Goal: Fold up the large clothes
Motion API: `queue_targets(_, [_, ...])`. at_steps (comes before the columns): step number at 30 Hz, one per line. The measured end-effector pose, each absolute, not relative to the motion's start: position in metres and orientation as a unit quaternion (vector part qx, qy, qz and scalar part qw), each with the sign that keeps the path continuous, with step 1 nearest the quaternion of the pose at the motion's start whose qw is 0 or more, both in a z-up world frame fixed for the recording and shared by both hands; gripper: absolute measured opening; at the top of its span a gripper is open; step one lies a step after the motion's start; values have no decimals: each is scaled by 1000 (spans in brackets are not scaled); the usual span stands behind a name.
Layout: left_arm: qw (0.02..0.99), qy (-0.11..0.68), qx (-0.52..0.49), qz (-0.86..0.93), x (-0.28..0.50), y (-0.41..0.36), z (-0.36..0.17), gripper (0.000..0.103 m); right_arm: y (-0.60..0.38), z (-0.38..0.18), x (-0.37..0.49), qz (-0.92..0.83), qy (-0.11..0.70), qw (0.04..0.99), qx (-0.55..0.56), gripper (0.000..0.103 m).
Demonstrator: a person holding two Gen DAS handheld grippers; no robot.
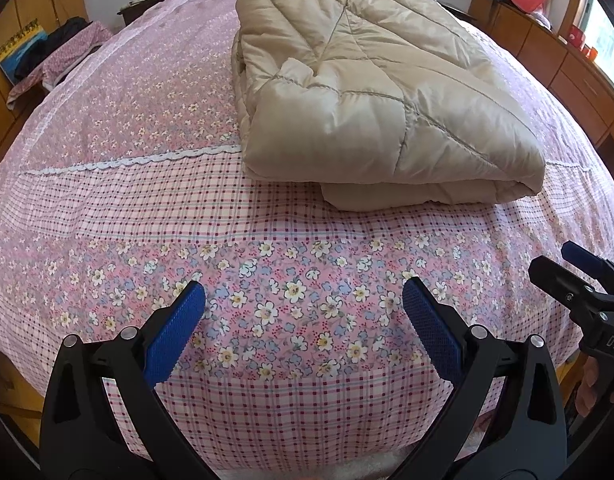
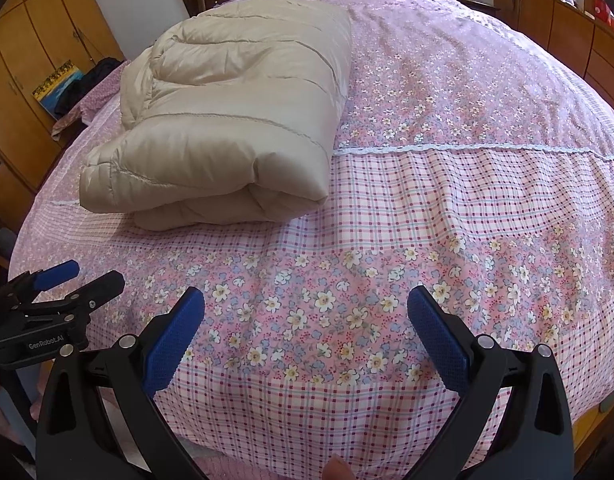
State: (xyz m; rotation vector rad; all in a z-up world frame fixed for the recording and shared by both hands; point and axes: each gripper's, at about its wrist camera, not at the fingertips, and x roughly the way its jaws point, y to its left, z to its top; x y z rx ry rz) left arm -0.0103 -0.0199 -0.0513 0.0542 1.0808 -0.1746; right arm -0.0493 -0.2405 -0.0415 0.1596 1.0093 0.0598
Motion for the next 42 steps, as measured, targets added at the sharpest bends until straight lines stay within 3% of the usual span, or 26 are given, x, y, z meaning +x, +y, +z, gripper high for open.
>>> queue_targets(42, [849, 520, 24, -86, -10, -21, -54, 98, -244, -43, -45, 21, 486, 871, 75, 97])
